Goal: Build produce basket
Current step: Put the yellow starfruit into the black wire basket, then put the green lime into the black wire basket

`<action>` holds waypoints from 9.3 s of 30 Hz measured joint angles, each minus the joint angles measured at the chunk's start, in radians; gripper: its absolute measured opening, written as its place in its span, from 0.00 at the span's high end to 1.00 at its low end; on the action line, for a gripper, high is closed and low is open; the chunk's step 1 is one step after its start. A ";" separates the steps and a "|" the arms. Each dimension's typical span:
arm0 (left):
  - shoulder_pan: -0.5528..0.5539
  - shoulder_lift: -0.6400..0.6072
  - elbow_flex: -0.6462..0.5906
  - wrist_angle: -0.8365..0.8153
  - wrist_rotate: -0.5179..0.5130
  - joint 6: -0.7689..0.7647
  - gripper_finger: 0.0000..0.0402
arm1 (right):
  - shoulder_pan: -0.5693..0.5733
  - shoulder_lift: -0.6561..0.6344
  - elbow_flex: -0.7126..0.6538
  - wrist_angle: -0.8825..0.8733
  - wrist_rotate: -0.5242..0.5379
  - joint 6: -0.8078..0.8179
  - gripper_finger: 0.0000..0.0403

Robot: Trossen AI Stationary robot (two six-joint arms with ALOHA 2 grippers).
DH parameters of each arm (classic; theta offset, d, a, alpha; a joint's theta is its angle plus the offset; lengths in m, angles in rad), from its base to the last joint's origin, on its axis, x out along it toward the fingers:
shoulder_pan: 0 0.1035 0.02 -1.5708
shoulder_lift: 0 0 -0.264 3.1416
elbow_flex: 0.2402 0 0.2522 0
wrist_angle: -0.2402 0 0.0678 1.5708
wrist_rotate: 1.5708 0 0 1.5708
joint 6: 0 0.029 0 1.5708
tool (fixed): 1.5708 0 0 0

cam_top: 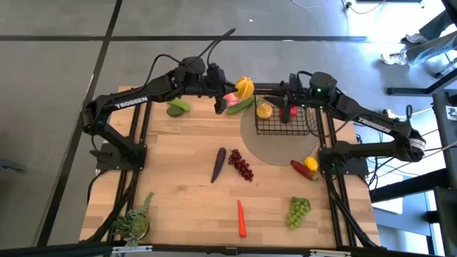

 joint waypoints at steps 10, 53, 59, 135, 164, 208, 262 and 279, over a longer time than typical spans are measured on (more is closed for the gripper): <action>-0.001 0.000 0.000 0.005 0.026 0.007 1.00 | 0.000 0.121 0.000 0.191 -0.084 0.000 0.72; -0.003 0.017 0.001 0.005 -0.005 -0.028 0.88 | 0.000 0.218 -0.001 0.360 -0.067 0.048 0.99; -0.005 0.018 0.001 0.005 -0.011 -0.025 0.79 | 0.000 0.218 -0.001 0.362 -0.069 0.048 0.99; -0.004 0.016 0.000 -0.004 -0.271 0.130 0.74 | -0.064 0.128 -0.570 0.257 0.616 0.367 0.99; -0.004 0.016 0.000 -0.011 -0.271 0.130 0.74 | -0.096 0.173 -0.525 0.251 0.601 0.410 0.70; 0.126 0.015 0.000 -0.930 -0.026 -0.604 0.75 | 0.028 -0.035 0.163 -0.591 0.131 -0.247 0.71; 0.559 0.016 -0.205 -1.013 0.127 0.320 0.75 | 0.036 0.343 0.194 -0.225 -0.018 -0.106 0.71; 0.554 0.016 -0.205 -0.986 0.090 0.311 0.74 | 0.036 0.342 0.194 -0.226 -0.017 -0.108 0.71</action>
